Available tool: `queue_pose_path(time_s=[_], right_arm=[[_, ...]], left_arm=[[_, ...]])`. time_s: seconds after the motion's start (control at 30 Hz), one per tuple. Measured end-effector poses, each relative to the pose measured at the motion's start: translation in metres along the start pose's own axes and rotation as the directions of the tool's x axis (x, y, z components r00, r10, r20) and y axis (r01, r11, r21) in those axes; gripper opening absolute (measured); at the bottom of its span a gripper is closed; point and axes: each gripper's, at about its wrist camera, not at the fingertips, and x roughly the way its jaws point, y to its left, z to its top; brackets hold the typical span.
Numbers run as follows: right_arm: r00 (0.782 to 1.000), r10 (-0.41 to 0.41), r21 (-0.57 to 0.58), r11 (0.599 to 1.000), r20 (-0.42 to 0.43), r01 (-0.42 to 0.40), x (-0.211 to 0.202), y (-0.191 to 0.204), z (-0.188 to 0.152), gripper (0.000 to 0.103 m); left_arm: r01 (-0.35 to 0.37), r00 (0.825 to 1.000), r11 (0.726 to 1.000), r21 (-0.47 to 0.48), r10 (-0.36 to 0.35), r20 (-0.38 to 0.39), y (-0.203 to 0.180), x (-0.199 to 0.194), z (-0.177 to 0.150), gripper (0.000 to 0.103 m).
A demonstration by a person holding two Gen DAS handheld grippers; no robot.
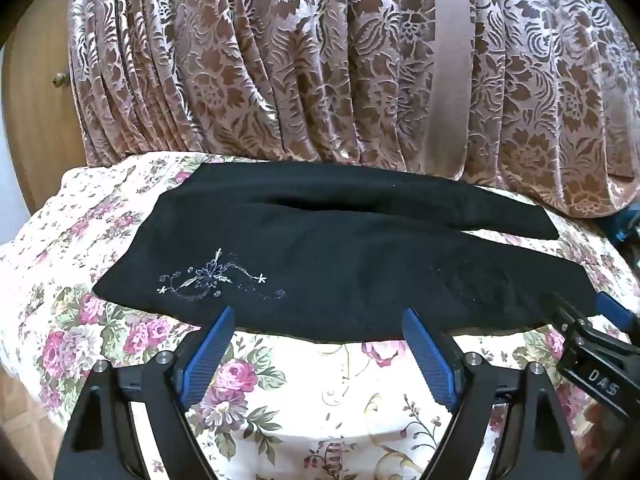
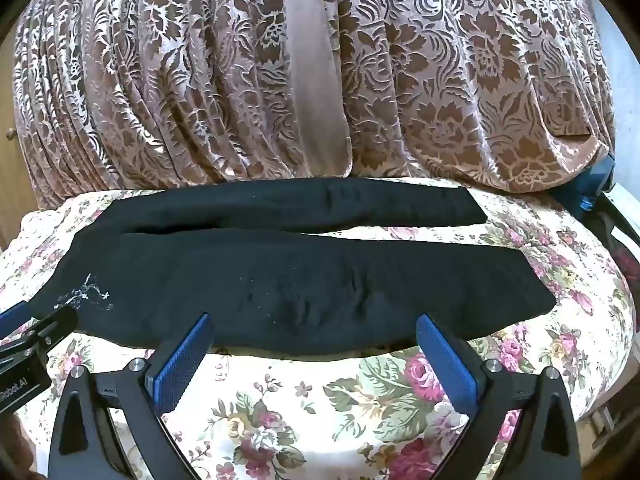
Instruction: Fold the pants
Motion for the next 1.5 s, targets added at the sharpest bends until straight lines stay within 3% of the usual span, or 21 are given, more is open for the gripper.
queue_pose_path(time_s=[0.17, 1.5], right_arm=[[1.0, 0.019, 0.038, 0.999, -0.019, -0.018, 0.0, 0.002, 0.001, 0.103], [0.999, 0.0, 0.025, 1.0, -0.047, 0.001, 0.01, -0.004, -0.003, 0.103]], left_arm=[[-0.008, 1.0, 1.0, 0.003, 0.008, -0.008, -0.003, -0.002, 0.002, 0.086], [-0.024, 0.997, 1.0, 0.004, 0.024, -0.079, 0.004, 0.017, -0.008, 0.086]])
